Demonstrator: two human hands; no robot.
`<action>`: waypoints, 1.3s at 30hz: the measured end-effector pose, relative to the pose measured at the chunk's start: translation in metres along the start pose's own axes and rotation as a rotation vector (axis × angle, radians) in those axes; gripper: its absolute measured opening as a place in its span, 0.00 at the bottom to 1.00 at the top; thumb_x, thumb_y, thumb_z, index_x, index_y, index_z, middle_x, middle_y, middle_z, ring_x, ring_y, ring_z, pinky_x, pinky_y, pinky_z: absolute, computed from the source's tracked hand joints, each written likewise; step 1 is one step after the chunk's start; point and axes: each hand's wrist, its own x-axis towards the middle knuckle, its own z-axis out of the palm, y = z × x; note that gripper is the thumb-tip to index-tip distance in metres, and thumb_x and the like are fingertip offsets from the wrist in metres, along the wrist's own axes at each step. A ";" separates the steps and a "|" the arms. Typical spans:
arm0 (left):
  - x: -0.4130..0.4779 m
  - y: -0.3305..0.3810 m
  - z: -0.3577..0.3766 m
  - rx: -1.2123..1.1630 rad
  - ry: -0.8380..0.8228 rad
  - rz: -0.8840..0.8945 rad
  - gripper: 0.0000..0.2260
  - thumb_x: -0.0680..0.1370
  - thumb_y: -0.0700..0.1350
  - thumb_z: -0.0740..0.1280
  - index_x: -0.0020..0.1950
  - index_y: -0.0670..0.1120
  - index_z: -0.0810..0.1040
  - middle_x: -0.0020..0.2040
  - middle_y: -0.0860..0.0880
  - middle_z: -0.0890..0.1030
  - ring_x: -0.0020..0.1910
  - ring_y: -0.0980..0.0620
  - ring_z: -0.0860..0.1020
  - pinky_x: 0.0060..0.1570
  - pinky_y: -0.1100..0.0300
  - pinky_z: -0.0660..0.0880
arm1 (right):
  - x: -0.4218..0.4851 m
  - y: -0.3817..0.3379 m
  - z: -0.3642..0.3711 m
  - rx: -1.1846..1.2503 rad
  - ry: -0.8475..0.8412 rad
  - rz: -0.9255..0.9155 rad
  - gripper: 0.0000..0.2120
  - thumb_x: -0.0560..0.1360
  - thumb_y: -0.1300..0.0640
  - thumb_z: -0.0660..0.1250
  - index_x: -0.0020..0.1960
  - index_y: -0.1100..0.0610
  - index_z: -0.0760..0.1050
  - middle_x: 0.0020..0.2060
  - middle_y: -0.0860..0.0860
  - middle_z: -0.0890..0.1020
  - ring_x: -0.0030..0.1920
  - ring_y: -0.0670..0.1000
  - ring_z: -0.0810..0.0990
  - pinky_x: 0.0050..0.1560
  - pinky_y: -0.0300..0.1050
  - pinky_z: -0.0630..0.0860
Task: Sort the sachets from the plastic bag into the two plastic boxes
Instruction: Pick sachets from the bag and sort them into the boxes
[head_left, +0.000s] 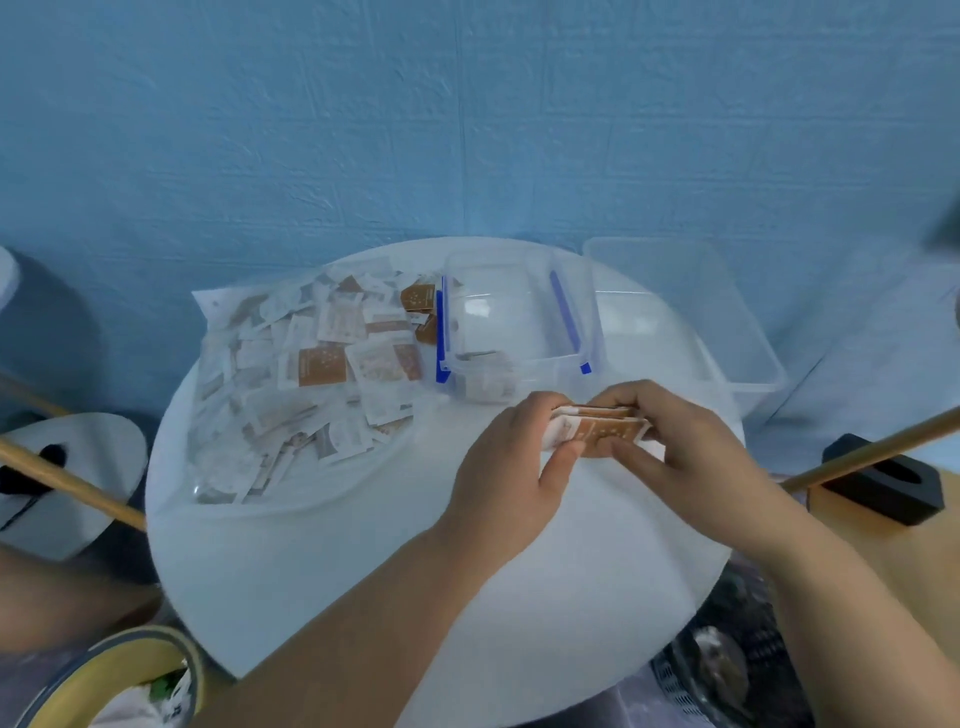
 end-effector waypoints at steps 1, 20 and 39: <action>0.009 0.004 0.004 -0.058 -0.009 0.008 0.15 0.76 0.53 0.61 0.59 0.47 0.72 0.51 0.52 0.79 0.49 0.52 0.77 0.49 0.55 0.75 | 0.001 0.003 -0.011 0.008 0.017 0.016 0.18 0.73 0.66 0.67 0.51 0.43 0.70 0.46 0.38 0.79 0.47 0.42 0.78 0.49 0.34 0.73; 0.057 -0.006 0.064 -0.039 0.267 0.205 0.06 0.77 0.50 0.58 0.52 0.53 0.69 0.54 0.50 0.73 0.48 0.54 0.77 0.42 0.59 0.79 | 0.098 0.089 -0.065 -0.015 -0.336 0.511 0.11 0.70 0.68 0.64 0.42 0.52 0.73 0.40 0.51 0.78 0.41 0.50 0.75 0.46 0.47 0.74; 0.055 -0.010 0.067 -0.049 0.275 0.214 0.05 0.78 0.49 0.57 0.52 0.54 0.70 0.55 0.55 0.70 0.51 0.57 0.74 0.42 0.64 0.78 | 0.090 0.077 -0.076 -0.037 -0.525 0.490 0.00 0.73 0.55 0.69 0.44 0.51 0.78 0.37 0.43 0.79 0.37 0.41 0.74 0.39 0.34 0.70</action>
